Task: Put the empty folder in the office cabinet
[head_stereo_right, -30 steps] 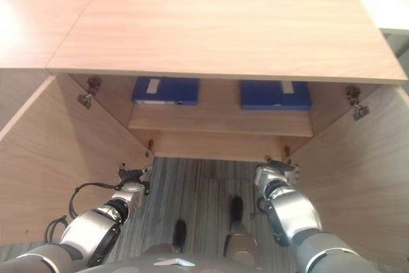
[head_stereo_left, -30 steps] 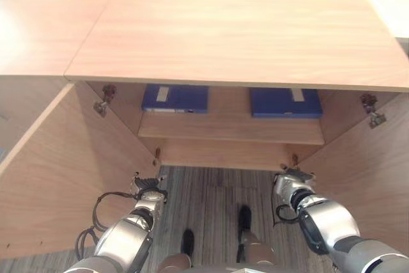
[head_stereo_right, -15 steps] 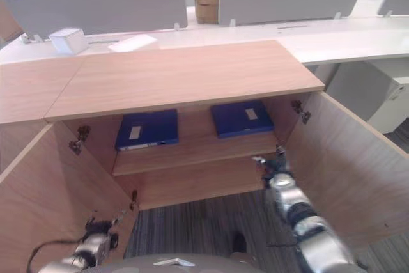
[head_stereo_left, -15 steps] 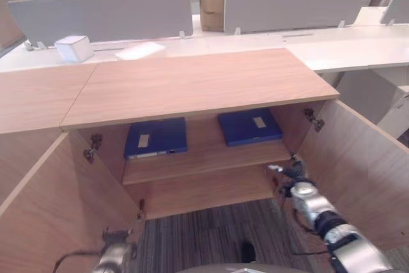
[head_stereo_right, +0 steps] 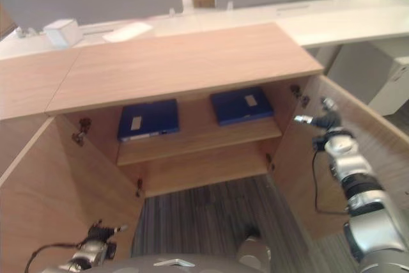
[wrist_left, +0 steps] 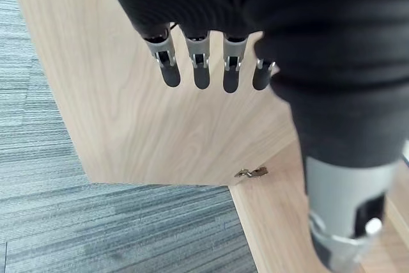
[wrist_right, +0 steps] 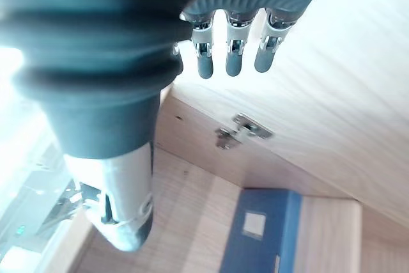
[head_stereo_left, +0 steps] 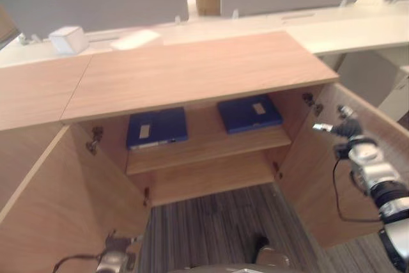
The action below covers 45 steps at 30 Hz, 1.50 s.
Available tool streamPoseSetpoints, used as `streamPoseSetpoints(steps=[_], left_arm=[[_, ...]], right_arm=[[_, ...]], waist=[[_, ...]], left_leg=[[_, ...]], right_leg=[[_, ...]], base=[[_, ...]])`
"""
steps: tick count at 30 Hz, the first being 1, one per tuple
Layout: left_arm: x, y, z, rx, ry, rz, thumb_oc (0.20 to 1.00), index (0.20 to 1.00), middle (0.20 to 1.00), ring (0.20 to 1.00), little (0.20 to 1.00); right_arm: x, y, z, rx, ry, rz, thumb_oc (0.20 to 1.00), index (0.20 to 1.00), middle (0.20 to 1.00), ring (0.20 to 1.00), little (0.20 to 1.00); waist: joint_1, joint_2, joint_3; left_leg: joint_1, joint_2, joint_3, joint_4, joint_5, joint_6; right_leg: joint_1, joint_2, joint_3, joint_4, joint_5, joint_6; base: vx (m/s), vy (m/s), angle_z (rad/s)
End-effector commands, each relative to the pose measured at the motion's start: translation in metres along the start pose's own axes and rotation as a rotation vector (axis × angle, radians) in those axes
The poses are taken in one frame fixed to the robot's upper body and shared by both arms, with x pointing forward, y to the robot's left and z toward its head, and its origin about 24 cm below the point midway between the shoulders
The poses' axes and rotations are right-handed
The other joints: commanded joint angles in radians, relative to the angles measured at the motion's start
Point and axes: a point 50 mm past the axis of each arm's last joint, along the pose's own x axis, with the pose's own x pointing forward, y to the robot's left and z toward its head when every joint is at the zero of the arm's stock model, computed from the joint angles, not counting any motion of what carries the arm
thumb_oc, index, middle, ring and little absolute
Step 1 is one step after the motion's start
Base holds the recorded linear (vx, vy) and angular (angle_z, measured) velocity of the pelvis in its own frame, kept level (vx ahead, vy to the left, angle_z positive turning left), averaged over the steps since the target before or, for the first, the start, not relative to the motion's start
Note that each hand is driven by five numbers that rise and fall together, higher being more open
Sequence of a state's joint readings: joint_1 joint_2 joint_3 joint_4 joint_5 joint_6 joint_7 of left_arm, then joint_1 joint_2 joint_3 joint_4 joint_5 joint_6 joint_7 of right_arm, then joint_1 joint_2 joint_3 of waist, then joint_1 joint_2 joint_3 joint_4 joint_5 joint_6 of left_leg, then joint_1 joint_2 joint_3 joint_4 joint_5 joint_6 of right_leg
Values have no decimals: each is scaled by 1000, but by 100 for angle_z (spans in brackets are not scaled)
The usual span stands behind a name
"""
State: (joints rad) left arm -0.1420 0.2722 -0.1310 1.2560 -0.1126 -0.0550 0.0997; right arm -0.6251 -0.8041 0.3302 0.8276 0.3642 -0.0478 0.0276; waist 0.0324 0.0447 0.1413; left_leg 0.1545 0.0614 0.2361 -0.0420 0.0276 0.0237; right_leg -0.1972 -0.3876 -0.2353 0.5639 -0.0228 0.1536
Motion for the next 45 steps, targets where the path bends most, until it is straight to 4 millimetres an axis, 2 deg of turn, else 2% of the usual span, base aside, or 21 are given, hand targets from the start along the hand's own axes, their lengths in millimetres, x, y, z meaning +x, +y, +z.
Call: streamPoseSetpoints(steps=[1, 3, 5, 7, 9, 12, 14, 15, 16, 19, 20, 21, 22, 23, 25, 27, 31, 35, 40, 41, 45], left_arm=[[1, 27, 2, 40, -15, 73, 1000, 1000, 1000, 1000, 1000], [1, 28, 2, 45, -14, 77, 1000, 1000, 1000, 1000, 1000], [-2, 12, -19, 78, 79, 94, 1000, 1000, 1000, 1000, 1000], [-2, 6, -21, 59, 95, 93, 1000, 1000, 1000, 1000, 1000], [-2, 6, -19, 40, 87, 111, 1000, 1000, 1000, 1000, 1000], [-1, 1, -11, 24, 57, 124, 1000, 1000, 1000, 1000, 1000], [-1, 0, -10, 34, 51, 121, 1000, 1000, 1000, 1000, 1000], [-2, -5, -13, 60, 54, 111, 1000, 1000, 1000, 1000, 1000], [-3, -6, -15, 65, 63, 109, 1000, 1000, 1000, 1000, 1000], [-3, -10, -16, 58, 64, 104, 1000, 1000, 1000, 1000, 1000], [-3, -12, -14, 53, 58, 100, 1000, 1000, 1000, 1000, 1000], [-3, -12, -14, 53, 57, 100, 1000, 1000, 1000, 1000, 1000], [-4, -15, -16, 42, 69, 90, 1000, 1000, 1000, 1000, 1000], [-4, -16, -18, 41, 73, 88, 1000, 1000, 1000, 1000, 1000], [-4, -18, -18, 41, 72, 82, 1000, 1000, 1000, 1000, 1000], [-4, -23, -15, 48, 62, 66, 1000, 1000, 1000, 1000, 1000], [-6, -36, -10, 50, 25, 30, 1000, 1000, 1000, 1000, 1000], [-7, -36, -10, 55, 5, 20, 1000, 1000, 1000, 1000, 1000], [-9, -33, -24, 77, 49, 19, 1000, 1000, 1000, 1000, 1000], [-12, -31, -37, 84, 84, 17, 1000, 1000, 1000, 1000, 1000], [-13, -29, -44, 80, 97, 15, 1000, 1000, 1000, 1000, 1000]], right_arm=[[4, -17, 46, -120, -182, -81, 1000, 1000, 1000, 1000, 1000], [4, -23, 54, -163, -200, -105, 1000, 1000, 1000, 1000, 1000], [3, -20, 84, -213, -327, -154, 1000, 1000, 1000, 1000, 1000], [-3, -27, 100, -231, -391, -215, 1000, 1000, 1000, 1000, 1000], [-11, -33, 114, -221, -460, -261, 1000, 1000, 1000, 1000, 1000], [-27, -64, 117, -186, -502, -426, 1000, 1000, 1000, 1000, 1000], [-32, -71, 116, -183, -509, -456, 1000, 1000, 1000, 1000, 1000], [-41, -88, 109, -157, -503, -548, 1000, 1000, 1000, 1000, 1000], [-43, -94, 108, -152, -499, -580, 1000, 1000, 1000, 1000, 1000], [-43, -100, 100, -93, -474, -636, 1000, 1000, 1000, 1000, 1000], [-41, -99, 98, -46, -463, -638, 1000, 1000, 1000, 1000, 1000], [-41, -99, 98, -46, -463, -638, 1000, 1000, 1000, 1000, 1000], [-40, -88, 80, 24, -418, -641, 1000, 1000, 1000, 1000, 1000], [-41, -83, 70, 51, -396, -650, 1000, 1000, 1000, 1000, 1000], [-46, -79, 54, 107, -364, -693, 1000, 1000, 1000, 1000, 1000], [-53, -72, 33, 151, -318, -729, 1000, 1000, 1000, 1000, 1000], [-78, -37, -39, 278, -114, -723, 1000, 1000, 1000, 1000, 1000], [-94, 6, -81, 372, 48, -635, 1000, 1000, 1000, 1000, 1000], [-99, 37, -96, 454, 118, -538, 1000, 1000, 1000, 1000, 1000], [-99, 50, -98, 505, 120, -471, 1000, 1000, 1000, 1000, 1000], [-96, 56, -95, 523, 104, -421, 1000, 1000, 1000, 1000, 1000]], waist=[[19, -60, -66], [26, -68, -80], [34, -135, -132], [37, -158, -152], [30, -168, -152], [14, -165, -127], [14, -163, -123], [8, -149, -110], [7, -144, -102], [19, -141, -70], [20, -153, -44], [20, -152, -45], [8, -174, -38], [2, -180, -39], [-8, -186, -47], [-32, -166, -58], [-75, -110, -106], [-91, -93, -108], [-88, -81, -102], [-87, -75, -99], [-84, -71, -98]], left_leg=[[-118, -42, -52, -12, -59, -27], [-132, -41, -43, -8, -52, -30], [-147, -34, 2, -17, -29, -55], [-158, -9, 11, -26, -14, -73], [-185, 26, 3, -19, 12, -93], [-234, 100, -21, -23, 98, -134], [-244, 117, -28, -27, 111, -142], [-268, 153, -40, -38, 137, -158], [-271, 165, -45, -42, 142, -164], [-281, 173, -95, -34, 149, -177], [-277, 137, -151, 18, 106, -162], [-282, 138, -153, 21, 106, -161], [-261, 101, -154, 134, 1, -130], [-247, 82, -146, 189, -57, -115], [-223, 44, -141, 288, -152, -84], [-166, 21, -133, 306, -222, -60], [-84, 19, -111, 106, -156, -75], [-63, 5, -120, 20, -120, -91], [-47, -3, -114, -19, -103, -90], [-44, -8, -108, -31, -99, -89], [-42, -10, -104, -38, -98, -86]], right_leg=[[222, -46, 67, -257, 71, 27], [252, -46, 71, -262, 77, 35], [353, -33, 65, -333, 82, 71], [365, 17, 45, -404, -15, 82], [363, 68, 32, -456, -67, 76], [334, 175, 66, -495, -109, 28], [333, 201, 61, -508, -113, 14], [330, 254, 53, -536, -118, -7], [330, 268, 52, -543, -118, -13], [325, 291, 56, -546, -111, -30], [312, 294, 52, -543, -94, -41], [310, 295, 51, -544, -92, -41], [288, 288, 44, -542, -74, -50], [277, 286, 46, -546, -69, -54], [260, 290, 52, -554, -61, -60], [254, 308, 47, -558, -71, -64], [255, 325, 8, -575, -58, -54], [260, 306, 0, -588, -40, -48], [260, 291, 10, -592, -28, -41], [256, 282, 16, -595, -19, -33], [250, 276, 24, -598, -12, -28]], base=[[-100, -127, -20], [-55, -148, -35], [-31, -322, -35], [-52, -300, -70], [-143, -342, -120], [-186, -315, -28], [-137, -230, -10], [-178, -235, 10], [-234, -294, 23], [-199, -163, -4], [-159, -91, -14], [-303, -173, -15], [-208, -108, -13], [-234, -124, -3], [-100, -37, 4], [13, 25, -4], [87, 121, 43], [37, 103, 39], [8, 85, 9], [5, 69, -4], [-1, 52, -8]])
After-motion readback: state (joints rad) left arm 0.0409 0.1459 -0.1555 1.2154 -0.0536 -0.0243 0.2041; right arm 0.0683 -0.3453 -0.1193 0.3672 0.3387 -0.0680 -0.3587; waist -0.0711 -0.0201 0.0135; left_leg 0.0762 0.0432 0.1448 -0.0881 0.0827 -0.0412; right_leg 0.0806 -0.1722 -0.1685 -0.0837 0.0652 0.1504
